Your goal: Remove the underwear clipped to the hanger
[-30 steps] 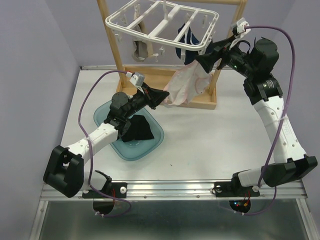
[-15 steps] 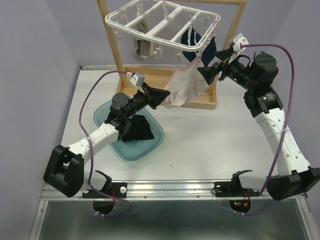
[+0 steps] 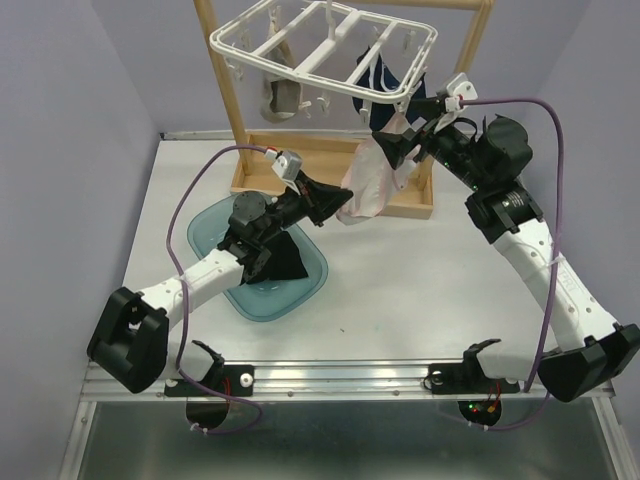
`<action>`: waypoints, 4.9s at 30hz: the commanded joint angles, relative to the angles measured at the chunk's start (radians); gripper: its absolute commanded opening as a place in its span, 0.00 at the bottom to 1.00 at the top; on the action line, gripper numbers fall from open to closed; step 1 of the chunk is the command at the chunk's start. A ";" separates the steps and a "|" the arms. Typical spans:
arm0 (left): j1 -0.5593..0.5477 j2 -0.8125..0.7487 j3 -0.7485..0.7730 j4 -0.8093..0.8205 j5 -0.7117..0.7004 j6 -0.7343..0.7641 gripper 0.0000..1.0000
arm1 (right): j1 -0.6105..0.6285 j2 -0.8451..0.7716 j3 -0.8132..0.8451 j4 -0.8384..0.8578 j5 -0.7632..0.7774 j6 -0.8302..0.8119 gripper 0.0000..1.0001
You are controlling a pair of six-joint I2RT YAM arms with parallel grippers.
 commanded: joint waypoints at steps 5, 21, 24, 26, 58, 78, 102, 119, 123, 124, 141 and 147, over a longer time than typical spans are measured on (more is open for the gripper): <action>-0.024 0.004 0.009 0.099 0.001 -0.012 0.00 | 0.019 0.034 0.019 0.110 0.173 0.024 1.00; -0.043 0.023 0.016 0.113 0.005 -0.025 0.00 | 0.021 0.077 0.090 0.168 0.207 0.016 0.71; -0.044 0.026 0.018 0.113 0.004 -0.026 0.00 | 0.021 0.077 0.097 0.188 0.216 0.016 0.70; -0.047 0.027 0.016 0.113 0.005 -0.028 0.00 | 0.021 0.080 0.106 0.194 0.222 0.016 0.66; -0.021 -0.216 0.058 -0.282 -0.054 0.170 0.00 | 0.019 -0.265 -0.332 -0.026 0.216 -0.143 1.00; 0.079 -0.537 0.101 -0.838 -0.430 0.380 0.00 | -0.025 -0.318 -0.415 -0.547 0.267 -0.258 1.00; 0.243 -0.413 0.194 -0.958 -0.617 0.414 0.00 | -0.134 -0.350 -0.699 -0.432 0.047 -0.191 1.00; 0.303 -0.402 0.078 -0.996 -0.550 0.383 0.77 | -0.191 -0.440 -0.720 -0.419 0.064 -0.195 1.00; 0.303 -0.456 0.079 -0.981 -0.521 0.399 0.89 | -0.212 -0.442 -0.723 -0.419 0.057 -0.197 1.00; 0.303 -0.468 0.078 -0.976 -0.518 0.402 0.89 | -0.216 -0.443 -0.722 -0.419 0.051 -0.197 1.00; 0.303 -0.644 -0.074 -0.838 -0.447 0.442 0.92 | -0.234 -0.413 -0.653 -0.531 -0.069 -0.312 1.00; 0.303 -0.680 -0.100 -0.829 -0.441 0.437 0.94 | -0.232 -0.355 -0.547 -0.568 -0.077 -0.355 1.00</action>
